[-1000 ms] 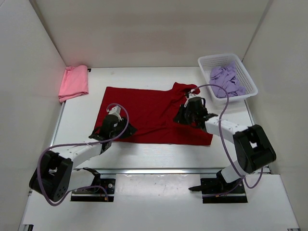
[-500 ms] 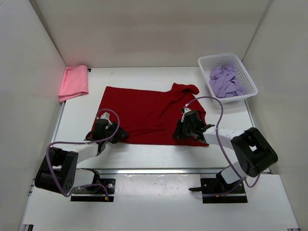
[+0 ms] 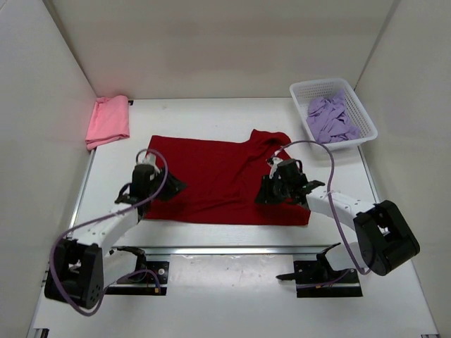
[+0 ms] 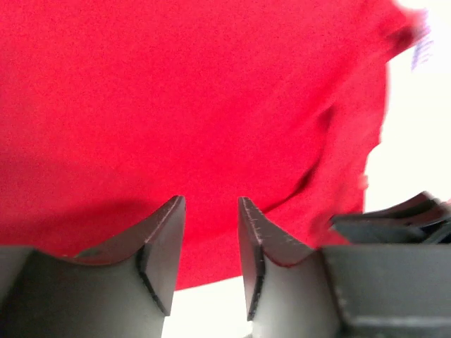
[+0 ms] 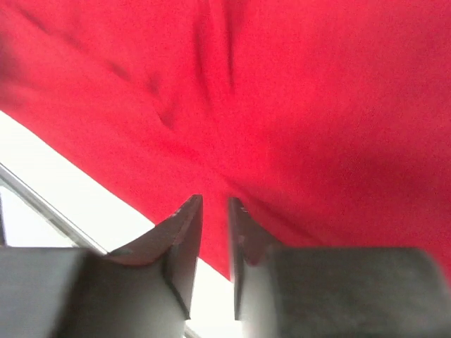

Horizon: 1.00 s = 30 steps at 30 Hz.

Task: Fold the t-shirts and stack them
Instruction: Fold the flattened tshirt in 1/3 of the way, then grap the side of the flattened tshirt furthest away from the robot with both arms

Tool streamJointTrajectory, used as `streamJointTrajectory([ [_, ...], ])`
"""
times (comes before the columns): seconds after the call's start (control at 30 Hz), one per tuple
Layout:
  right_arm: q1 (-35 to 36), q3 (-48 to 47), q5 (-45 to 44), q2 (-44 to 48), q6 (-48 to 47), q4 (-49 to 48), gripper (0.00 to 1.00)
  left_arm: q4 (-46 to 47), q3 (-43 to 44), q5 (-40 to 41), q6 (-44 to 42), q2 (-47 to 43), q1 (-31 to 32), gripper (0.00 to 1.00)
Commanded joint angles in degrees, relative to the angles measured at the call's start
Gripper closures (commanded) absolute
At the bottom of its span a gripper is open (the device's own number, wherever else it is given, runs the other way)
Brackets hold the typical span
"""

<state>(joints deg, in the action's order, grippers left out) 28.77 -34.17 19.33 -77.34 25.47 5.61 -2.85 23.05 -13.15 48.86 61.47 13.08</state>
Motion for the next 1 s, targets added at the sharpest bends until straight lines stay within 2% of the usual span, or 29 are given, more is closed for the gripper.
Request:
streamJointTrajectory([
  [0.0,-1.53,-6.16,2.99,2.28,-1.57,-2.70,0.87,2.24,12.95,2.61,-2.90,6.17,-1.74,0.57],
  [0.03,-1.44,-6.17,2.82,2.20,-1.48,-3.40,0.96,5.28,14.38,2.43,-3.16,9.68,-3.48,0.59],
  [0.07,-1.35,-6.43,3.25,1.93,-1.57,-4.02,1.00,5.49,17.87,3.47,-3.07,11.81,-4.63,0.60],
  [0.17,-0.91,-5.03,3.87,2.54,0.09,-6.39,1.00,2.87,27.82,7.94,-6.04,22.44,-6.83,0.60],
  [0.23,-0.83,-2.75,4.66,2.98,0.80,-8.58,1.00,-0.56,37.37,12.07,-9.47,32.08,-8.68,0.57],
  [0.37,-1.35,1.64,6.33,4.21,2.30,-11.40,1.00,-7.67,51.11,15.23,-12.21,45.45,-10.62,0.54],
  [0.57,-3.81,4.02,7.39,5.27,1.86,-10.71,1.00,-19.27,74.12,23.34,-20.55,60.84,-11.76,0.48],
  [0.67,-5.04,4.82,6.69,5.88,2.12,-11.23,1.00,-22.89,78.89,25.09,-23.01,64.64,-12.38,0.48],
  [0.8,-7.67,4.47,6.42,5.71,4.14,-14.56,0.99,-24.30,80.31,27.82,-25.65,65.79,-12.29,0.47],
  [0.97,-9.96,-7.88,-0.33,-1.03,2.66,-15.01,0.94,-25.97,81.46,28.70,-26.89,67.20,-13.08,0.47],
])
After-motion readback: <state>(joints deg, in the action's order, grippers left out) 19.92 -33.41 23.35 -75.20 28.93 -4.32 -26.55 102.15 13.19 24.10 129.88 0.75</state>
